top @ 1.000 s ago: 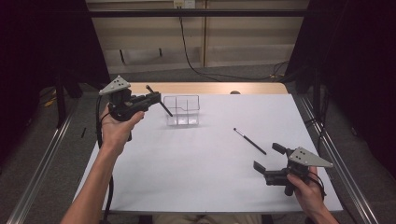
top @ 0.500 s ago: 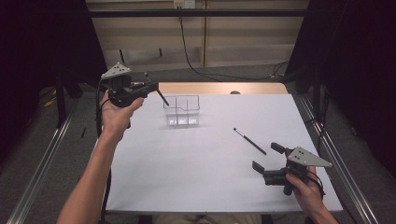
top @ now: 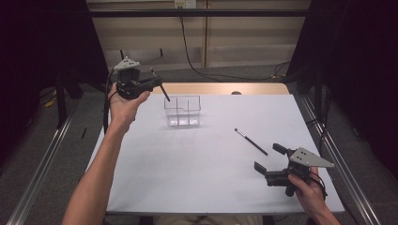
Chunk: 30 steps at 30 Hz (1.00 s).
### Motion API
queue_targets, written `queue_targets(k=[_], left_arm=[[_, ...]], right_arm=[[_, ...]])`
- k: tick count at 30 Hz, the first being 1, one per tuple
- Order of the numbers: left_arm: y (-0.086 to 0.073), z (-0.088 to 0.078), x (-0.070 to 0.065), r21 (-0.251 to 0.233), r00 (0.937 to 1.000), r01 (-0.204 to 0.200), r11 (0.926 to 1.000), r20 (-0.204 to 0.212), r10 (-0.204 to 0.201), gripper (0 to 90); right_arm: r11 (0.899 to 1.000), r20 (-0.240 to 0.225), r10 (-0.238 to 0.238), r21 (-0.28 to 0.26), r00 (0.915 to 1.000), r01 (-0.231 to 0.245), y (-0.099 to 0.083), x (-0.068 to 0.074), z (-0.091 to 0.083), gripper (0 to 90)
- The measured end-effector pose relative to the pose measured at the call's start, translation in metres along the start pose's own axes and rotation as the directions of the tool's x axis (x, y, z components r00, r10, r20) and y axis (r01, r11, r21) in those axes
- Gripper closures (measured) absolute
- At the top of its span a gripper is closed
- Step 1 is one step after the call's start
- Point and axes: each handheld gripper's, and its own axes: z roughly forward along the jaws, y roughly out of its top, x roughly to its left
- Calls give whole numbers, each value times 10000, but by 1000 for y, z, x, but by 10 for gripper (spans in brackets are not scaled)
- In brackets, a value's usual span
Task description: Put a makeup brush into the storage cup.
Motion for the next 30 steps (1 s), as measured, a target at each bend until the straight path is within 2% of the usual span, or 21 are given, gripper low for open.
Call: queue_targets(k=[4, 16, 30], left_arm=[[-4, 7, 3, 132, 9999, 37, 9999, -122, -35, 839], [-11, 21, 7, 28, 9996, 244, 9997, -163, -244, 839], [-28, 31, 11, 491, 9989, 351, 9982, -316, -336, 839]], right_arm=[[10000, -2, -13, 1, 10000, 13, 0, 0, 0, 0], [10000, -72, 27, 9, 10000, -27, 0, 0, 0, 0], [10000, -82, 20, -58, 10000, -21, 0, 0, -1, 0]])
